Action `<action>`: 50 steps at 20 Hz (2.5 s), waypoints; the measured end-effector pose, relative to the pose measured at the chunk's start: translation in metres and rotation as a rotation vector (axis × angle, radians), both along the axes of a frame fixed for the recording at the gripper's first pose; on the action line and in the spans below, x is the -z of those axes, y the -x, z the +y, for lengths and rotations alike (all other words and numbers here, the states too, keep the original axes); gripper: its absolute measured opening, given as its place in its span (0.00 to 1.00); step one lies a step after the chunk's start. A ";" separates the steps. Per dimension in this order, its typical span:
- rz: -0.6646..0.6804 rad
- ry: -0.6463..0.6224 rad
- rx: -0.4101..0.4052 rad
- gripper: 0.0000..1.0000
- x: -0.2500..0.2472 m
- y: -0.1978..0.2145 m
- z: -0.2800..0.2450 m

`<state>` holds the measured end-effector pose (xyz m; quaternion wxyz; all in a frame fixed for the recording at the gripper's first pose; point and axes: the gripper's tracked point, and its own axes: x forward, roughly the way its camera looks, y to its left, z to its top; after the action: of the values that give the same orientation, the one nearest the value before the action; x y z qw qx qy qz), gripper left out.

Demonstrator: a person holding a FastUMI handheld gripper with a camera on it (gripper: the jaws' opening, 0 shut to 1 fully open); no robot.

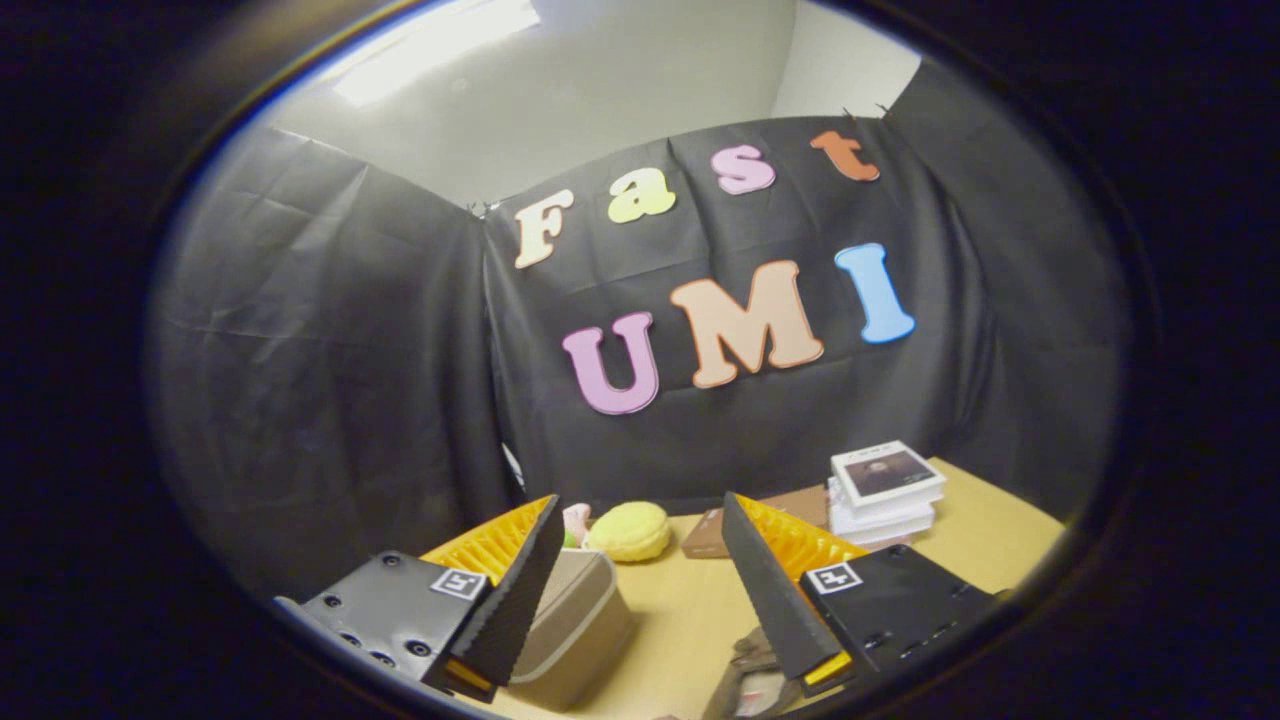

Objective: Open the storage box then place both shoes into the box .Put the left shoe in first, then the right shoe, with the right side of both shoes facing outward in a uniform manner.

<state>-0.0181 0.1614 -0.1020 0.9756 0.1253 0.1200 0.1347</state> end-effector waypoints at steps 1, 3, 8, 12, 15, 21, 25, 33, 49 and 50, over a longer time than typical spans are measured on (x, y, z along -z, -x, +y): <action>0.021 -0.023 -0.009 1.00 0.008 0.003 0.008; 0.082 -0.081 -0.013 1.00 0.028 0.008 0.022; 0.281 -0.268 -0.027 1.00 0.081 0.026 0.049; 0.453 -0.470 -0.025 1.00 0.118 0.037 0.063; 0.550 -0.587 -0.026 1.00 0.137 0.051 0.076; 0.691 -0.839 -0.053 1.00 0.147 0.065 0.097; 0.761 -0.950 -0.061 1.00 0.156 0.074 0.110; 0.779 -1.139 -0.075 1.00 0.139 0.074 0.103; 0.807 -1.179 -0.259 0.45 0.087 0.078 0.123; 0.817 -1.178 -0.280 0.45 0.085 0.081 0.125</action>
<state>-0.0994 0.2863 -0.1869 0.5975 0.6530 0.3969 0.2431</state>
